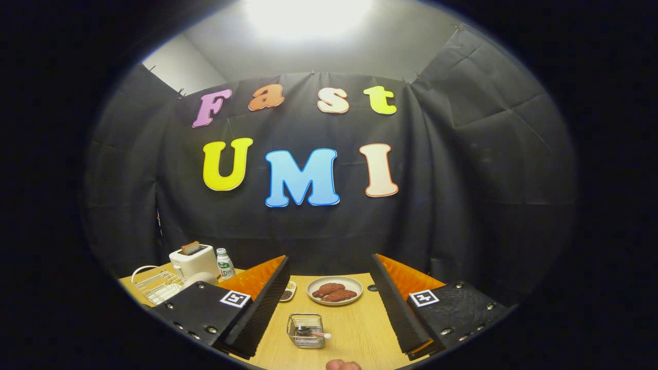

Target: Take the plate from the dish rack, then take the spoon from the basket and place it into the plate.

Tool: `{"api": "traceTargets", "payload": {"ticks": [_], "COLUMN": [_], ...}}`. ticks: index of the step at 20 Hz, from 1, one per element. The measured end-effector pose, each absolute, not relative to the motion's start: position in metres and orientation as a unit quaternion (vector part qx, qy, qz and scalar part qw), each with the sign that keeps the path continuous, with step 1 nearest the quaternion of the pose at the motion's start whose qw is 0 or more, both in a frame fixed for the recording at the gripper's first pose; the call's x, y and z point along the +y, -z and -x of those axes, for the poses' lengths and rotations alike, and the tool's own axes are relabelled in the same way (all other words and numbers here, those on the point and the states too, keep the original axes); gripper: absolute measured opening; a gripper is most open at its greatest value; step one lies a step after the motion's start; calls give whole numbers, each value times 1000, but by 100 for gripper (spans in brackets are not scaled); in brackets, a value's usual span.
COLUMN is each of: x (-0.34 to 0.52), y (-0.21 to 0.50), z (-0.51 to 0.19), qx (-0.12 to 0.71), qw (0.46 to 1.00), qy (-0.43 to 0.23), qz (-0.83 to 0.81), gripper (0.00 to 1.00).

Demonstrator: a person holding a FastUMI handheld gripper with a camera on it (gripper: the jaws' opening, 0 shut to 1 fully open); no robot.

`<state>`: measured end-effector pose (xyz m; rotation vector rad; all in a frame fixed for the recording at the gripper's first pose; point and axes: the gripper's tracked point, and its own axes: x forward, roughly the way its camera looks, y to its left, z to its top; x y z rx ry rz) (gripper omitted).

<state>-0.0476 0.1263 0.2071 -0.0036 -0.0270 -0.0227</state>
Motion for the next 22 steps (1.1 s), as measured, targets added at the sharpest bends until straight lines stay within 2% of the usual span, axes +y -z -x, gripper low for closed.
{"api": "traceTargets", "payload": {"ticks": [9,22], "x": [194,314], "y": [-223,-167], "z": [28,-4], "qx": [30,256], "qw": [999,955], "qy": [-23,-128], "qz": [-6,-71], "gripper": [97,97]}}
